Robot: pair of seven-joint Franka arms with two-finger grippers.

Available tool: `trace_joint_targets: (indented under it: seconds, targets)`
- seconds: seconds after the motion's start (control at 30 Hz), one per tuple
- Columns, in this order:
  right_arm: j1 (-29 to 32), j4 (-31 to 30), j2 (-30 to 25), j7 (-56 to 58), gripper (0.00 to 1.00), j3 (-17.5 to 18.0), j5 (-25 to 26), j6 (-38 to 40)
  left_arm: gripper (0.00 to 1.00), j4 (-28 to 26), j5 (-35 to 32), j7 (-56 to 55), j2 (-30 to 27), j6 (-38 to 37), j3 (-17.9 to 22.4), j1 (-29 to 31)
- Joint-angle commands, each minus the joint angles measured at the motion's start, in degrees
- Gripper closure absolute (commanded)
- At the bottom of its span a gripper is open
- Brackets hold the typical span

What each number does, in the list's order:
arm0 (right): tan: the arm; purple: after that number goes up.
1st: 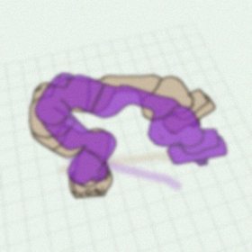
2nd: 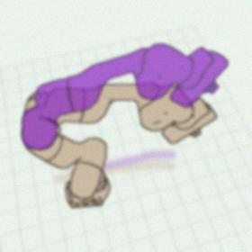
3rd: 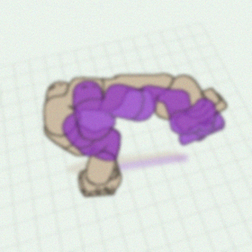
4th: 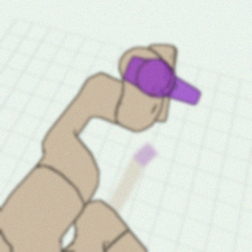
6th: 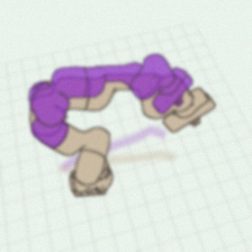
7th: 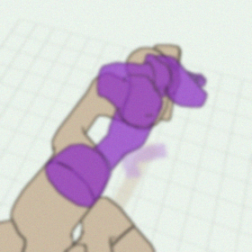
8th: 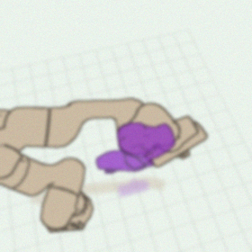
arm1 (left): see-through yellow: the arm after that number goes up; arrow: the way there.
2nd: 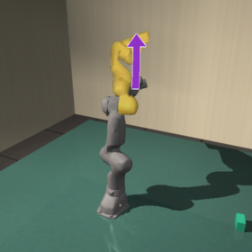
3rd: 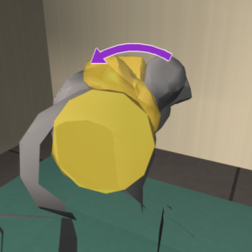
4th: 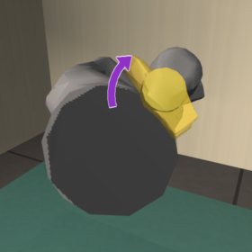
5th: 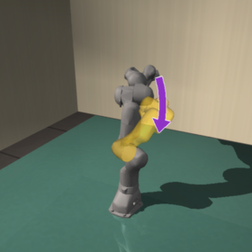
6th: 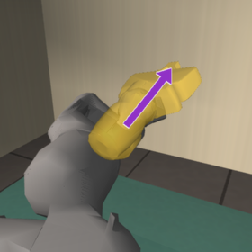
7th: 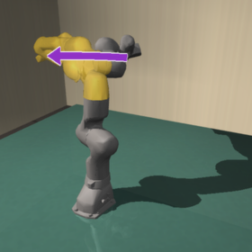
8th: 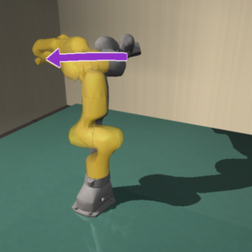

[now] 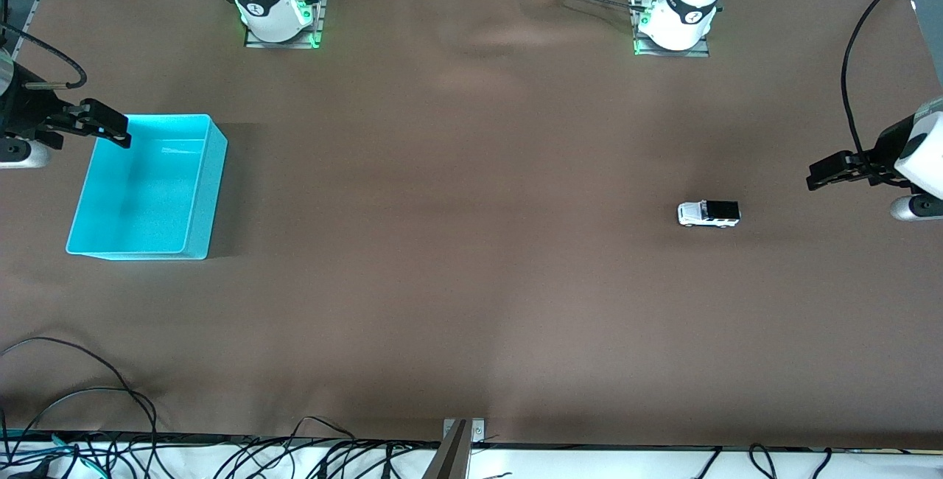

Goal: Wind and store white jeep toy

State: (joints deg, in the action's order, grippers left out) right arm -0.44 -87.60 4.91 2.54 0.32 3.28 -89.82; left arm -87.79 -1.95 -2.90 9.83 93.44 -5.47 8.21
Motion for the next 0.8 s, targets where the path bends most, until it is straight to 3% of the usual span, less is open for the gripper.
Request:
trace_joint_targets:
  seconds: [0.0,0.77]
  targets:
    - [-0.2,1.6,0.3,-0.5,0.00,-0.1,0.2,-0.2,0.00,1.0,1.6,1.5,-0.4,-1.3,0.5,0.0]
    - [-0.3,2.6,0.4,-0.3,0.00,0.2,0.0,-0.1,0.00,0.7,1.4,-0.9,1.1,-1.4,0.5,-0.1]
